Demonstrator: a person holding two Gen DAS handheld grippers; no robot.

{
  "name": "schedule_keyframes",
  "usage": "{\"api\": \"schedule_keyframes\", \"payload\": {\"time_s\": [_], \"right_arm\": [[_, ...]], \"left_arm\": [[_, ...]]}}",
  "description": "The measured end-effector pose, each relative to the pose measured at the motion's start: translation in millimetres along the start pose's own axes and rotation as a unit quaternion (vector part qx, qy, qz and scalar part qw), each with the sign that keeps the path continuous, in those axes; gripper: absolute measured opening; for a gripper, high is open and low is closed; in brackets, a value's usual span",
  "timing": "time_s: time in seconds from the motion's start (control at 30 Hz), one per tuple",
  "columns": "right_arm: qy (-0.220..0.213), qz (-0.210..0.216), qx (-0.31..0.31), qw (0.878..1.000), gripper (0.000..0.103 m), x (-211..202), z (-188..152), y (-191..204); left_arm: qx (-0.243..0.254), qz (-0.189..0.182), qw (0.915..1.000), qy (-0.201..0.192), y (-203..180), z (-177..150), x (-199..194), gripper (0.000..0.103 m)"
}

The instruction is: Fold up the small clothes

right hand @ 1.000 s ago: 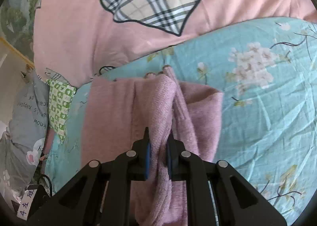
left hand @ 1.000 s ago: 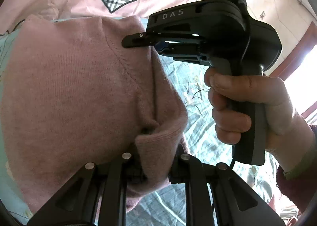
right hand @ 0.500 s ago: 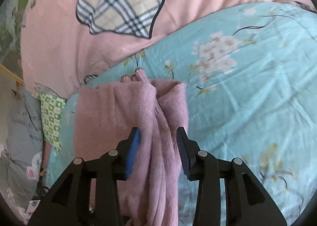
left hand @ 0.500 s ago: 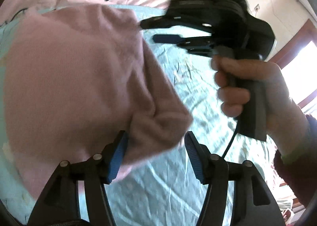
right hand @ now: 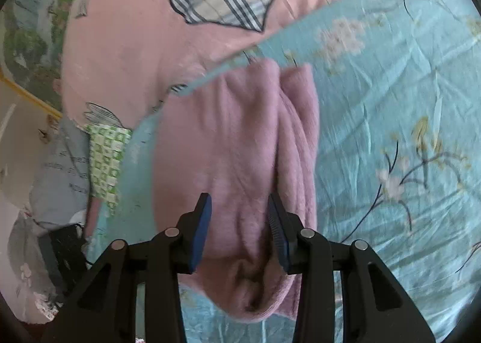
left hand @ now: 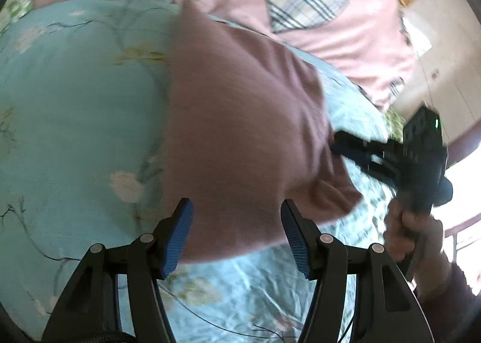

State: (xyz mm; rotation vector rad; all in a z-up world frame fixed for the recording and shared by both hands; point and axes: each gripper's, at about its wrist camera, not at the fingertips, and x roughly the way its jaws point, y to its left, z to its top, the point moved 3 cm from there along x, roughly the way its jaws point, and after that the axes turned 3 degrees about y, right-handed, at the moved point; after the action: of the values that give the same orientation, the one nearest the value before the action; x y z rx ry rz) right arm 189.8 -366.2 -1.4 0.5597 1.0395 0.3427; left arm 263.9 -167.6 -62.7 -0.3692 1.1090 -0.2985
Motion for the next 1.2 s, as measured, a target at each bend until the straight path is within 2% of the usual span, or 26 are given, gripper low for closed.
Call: {"api": "schedule_keyframes", "payload": {"time_s": [0.2, 0.23, 0.27, 0.33, 0.4, 0.47, 0.57, 0.7, 0.93, 1.07, 1.13, 1.2], "right_arm": [[0.013, -0.003, 0.029, 0.999, 0.039, 25.2, -0.6, -15.5], [0.014, 0.000, 0.031, 0.999, 0.034, 25.9, -0.8, -15.6], [0.017, 0.007, 0.035, 0.999, 0.008, 25.6, -1.2, -14.4], [0.016, 0.022, 0.034, 0.999, 0.008, 17.6, -1.3, -7.0], [-0.014, 0.055, 0.025, 0.998, 0.007, -7.2, -1.8, 4.4], [-0.035, 0.062, 0.029, 0.997, 0.006, -25.4, -3.5, 3.6], [-0.047, 0.032, 0.044, 0.997, 0.006, -33.5, -8.0, -15.6], [-0.023, -0.010, 0.064, 0.998, 0.006, -5.4, -14.0, -47.4], [-0.026, -0.041, 0.049, 0.998, 0.006, 11.3, -13.4, -49.6], [-0.021, -0.060, 0.022, 0.998, 0.011, 5.4, -7.1, -39.0], [-0.033, -0.071, 0.009, 0.997, 0.023, -2.6, -3.1, -33.1], [-0.047, -0.071, 0.011, 0.996, 0.047, -7.8, 2.5, -32.1]], "left_arm": [[-0.034, 0.008, 0.9994, -0.002, 27.5, 29.6, 15.5, 0.065], [-0.039, 0.007, 0.9992, 0.000, 28.8, 32.5, 17.5, 0.065], [-0.043, 0.006, 0.9991, 0.001, 29.6, 33.7, 23.8, 0.065], [-0.044, 0.003, 0.9990, -0.001, 28.1, 39.6, 27.6, 0.065], [-0.042, 0.000, 0.9991, 0.000, 26.4, 42.9, 32.6, 0.065], [-0.037, 0.003, 0.9993, 0.007, 24.0, 46.0, 38.8, 0.065], [-0.030, 0.007, 0.9994, 0.015, 21.0, 46.0, 46.7, 0.065], [-0.023, 0.012, 0.9991, 0.033, 20.1, 50.6, 65.9, 0.067], [-0.018, 0.006, 0.9992, 0.036, 17.7, 57.7, 71.8, 0.068], [-0.019, 0.006, 0.9990, 0.039, 19.1, 64.3, 75.6, 0.069], [-0.020, 0.004, 0.9991, 0.037, 21.6, 65.9, 73.2, 0.069], [-0.024, -0.001, 0.9991, 0.035, 24.3, 66.9, 70.9, 0.070]]}}
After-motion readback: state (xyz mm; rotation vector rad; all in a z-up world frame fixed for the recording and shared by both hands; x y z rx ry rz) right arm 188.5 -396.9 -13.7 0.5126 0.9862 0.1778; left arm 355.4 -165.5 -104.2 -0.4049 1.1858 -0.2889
